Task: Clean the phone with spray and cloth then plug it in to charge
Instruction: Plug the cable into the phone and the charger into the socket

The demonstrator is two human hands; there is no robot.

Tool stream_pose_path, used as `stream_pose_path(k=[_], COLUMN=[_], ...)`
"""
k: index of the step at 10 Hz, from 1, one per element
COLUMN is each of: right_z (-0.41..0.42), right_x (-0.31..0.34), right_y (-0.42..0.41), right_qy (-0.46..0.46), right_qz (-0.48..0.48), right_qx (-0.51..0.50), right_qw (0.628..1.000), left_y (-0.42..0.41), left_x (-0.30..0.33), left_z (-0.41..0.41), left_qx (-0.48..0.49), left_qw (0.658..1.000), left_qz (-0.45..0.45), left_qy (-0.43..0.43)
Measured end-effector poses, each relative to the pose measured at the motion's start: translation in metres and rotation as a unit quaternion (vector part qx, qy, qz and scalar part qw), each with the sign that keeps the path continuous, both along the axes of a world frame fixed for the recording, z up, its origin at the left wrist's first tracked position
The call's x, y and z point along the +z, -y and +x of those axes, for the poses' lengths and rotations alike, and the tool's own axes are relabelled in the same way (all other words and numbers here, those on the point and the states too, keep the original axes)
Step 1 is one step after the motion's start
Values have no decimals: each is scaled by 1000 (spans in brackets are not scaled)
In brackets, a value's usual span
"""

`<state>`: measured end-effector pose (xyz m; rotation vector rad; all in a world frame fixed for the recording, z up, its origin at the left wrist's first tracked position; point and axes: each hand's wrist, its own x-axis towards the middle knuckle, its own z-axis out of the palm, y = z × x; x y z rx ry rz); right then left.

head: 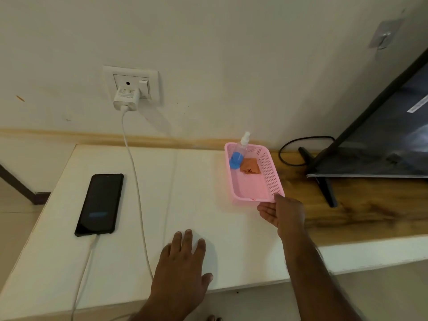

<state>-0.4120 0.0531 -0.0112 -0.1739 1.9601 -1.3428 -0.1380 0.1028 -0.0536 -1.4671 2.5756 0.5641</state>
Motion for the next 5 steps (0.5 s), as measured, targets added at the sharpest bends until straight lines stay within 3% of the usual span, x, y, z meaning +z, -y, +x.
stream_pose_path(k=[5], right_z=[-9], right_x=[-6], right_y=[30], right_qy=[11], right_qz=[-42], right_qx=[5], right_qw=[999], left_y=[5], left_x=[2], left_z=[-7], left_qx=[8], left_qw=[999], left_qz=[29], left_qy=[31])
